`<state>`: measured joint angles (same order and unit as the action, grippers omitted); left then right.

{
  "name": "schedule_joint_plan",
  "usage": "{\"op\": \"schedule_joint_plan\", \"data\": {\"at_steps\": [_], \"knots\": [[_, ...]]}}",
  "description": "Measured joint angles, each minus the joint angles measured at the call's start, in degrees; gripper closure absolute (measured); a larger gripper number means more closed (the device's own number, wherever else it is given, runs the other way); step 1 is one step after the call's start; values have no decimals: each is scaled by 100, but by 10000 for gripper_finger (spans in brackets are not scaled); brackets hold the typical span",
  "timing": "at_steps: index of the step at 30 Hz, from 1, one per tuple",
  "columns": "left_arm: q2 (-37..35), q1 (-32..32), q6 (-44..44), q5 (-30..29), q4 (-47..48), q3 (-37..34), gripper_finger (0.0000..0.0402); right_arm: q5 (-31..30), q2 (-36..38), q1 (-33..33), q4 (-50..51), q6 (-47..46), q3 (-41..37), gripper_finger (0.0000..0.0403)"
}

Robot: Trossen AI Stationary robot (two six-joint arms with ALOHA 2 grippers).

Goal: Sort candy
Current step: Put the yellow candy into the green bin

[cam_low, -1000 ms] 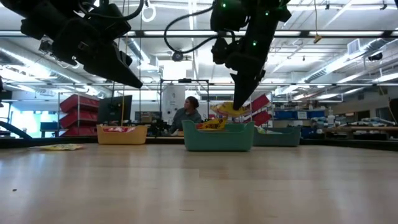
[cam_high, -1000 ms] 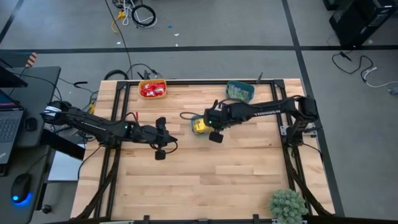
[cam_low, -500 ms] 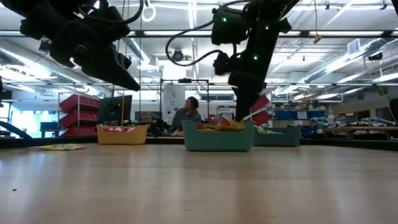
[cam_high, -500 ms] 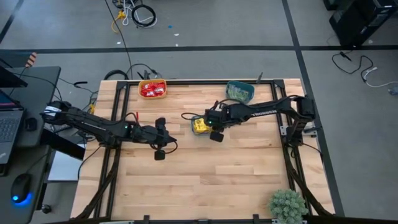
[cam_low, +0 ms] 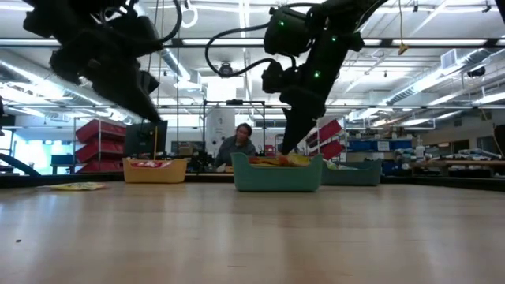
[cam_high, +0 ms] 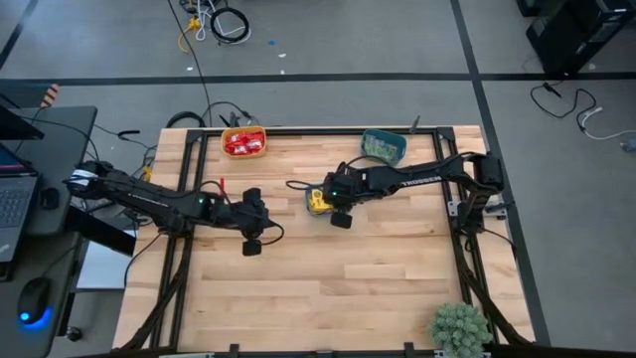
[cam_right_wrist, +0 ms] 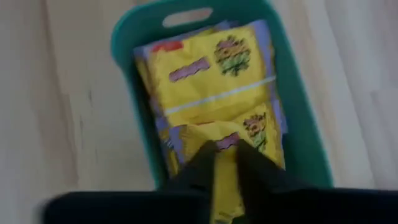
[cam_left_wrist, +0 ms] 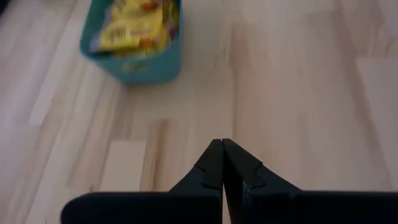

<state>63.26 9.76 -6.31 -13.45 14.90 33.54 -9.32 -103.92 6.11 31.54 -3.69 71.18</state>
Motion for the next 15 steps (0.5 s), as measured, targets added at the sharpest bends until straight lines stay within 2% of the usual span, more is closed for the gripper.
{"op": "schedule_joint_plan", "data": {"at_steps": [2,4,9,12,15], "knots": [[0,-4,-79,-6,349,0,400,-2,0,8,-134,18,-24,387],[0,-20,-327,-4,823,0,400,-24,0,-18,-319,25,-28,382],[0,-28,-1337,-49,2085,-2,400,-362,162,-156,-448,49,-11,316],[69,-26,-1612,-5,2871,-2,392,-443,303,-222,-475,65,5,274],[139,-17,-1788,17,2894,-7,375,-452,369,-272,-498,77,5,238]]}}
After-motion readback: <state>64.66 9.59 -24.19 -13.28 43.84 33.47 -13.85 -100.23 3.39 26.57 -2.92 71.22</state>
